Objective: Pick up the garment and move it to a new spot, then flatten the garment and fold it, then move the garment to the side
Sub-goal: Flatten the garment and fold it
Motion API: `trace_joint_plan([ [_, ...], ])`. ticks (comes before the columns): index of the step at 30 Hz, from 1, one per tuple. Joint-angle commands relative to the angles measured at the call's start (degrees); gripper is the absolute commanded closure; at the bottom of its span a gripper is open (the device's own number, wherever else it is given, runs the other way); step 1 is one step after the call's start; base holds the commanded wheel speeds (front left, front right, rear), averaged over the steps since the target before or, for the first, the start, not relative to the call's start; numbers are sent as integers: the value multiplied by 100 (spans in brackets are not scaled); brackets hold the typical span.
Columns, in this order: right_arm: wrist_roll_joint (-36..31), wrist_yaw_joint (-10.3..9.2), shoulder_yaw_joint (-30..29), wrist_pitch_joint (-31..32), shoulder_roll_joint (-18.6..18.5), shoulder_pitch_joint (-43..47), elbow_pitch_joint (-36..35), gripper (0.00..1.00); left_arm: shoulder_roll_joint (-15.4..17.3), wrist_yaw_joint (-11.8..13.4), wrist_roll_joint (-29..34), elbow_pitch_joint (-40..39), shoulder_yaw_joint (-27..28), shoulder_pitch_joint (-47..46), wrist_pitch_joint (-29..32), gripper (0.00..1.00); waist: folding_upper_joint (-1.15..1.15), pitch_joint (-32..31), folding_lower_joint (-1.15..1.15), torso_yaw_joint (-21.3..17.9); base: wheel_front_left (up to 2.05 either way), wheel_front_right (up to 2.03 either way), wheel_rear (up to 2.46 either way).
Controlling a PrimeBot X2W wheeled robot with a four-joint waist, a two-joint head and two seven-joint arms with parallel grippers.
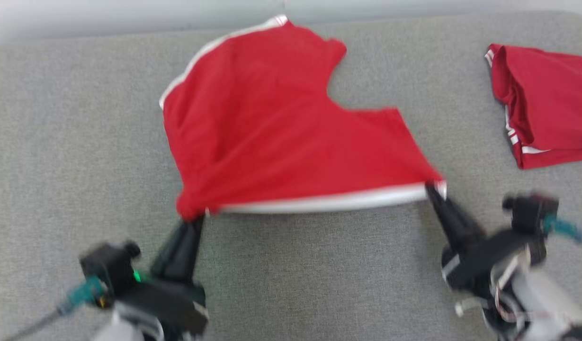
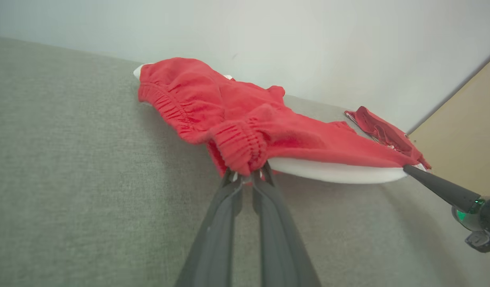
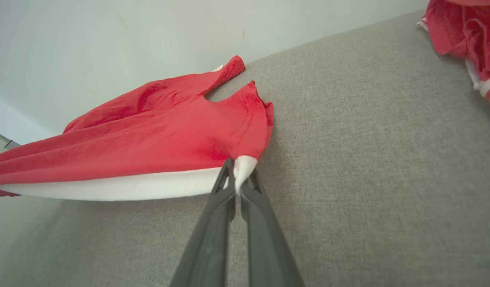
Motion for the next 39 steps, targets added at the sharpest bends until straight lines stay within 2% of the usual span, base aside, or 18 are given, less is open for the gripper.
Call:
trace_joint_plan([
  [1,-36,-16,-93,4,-30,295,-62,100,-65,-27,132,25,39,244,-16,100,2,-141,1,16,0,0,0],
  [9,-283,-16,-828,262,293,2228,-781,100,-293,-296,556,227,119,1304,-15,100,2,-462,1,130,0,0,0],
  [13,-448,-16,-1258,465,522,2945,-1185,100,-297,-327,710,238,103,1576,-15,100,2,-547,1,184,0,0,0],
  [20,-744,-16,-1944,789,886,3324,-1818,100,-353,-374,828,164,179,1622,-16,100,2,-588,1,240,0,0,0],
  [25,-848,-16,-2328,1078,1060,2939,-2116,100,-490,-491,1005,76,269,1491,-16,100,2,-663,1,326,0,0,0],
  [28,-887,-16,-2471,1251,1025,2565,-2124,100,-577,-563,1126,112,221,1292,-15,100,2,-661,1,440,0,0,0],
  [33,-980,-16,-2551,1540,933,1614,-1835,100,-687,-701,1193,296,124,763,48,100,2,-545,1,650,0,0,0],
  [39,-1182,-16,-2422,1724,842,283,-1080,100,-920,-813,1146,679,110,11,105,100,2,-206,1,959,0,0,0],
])
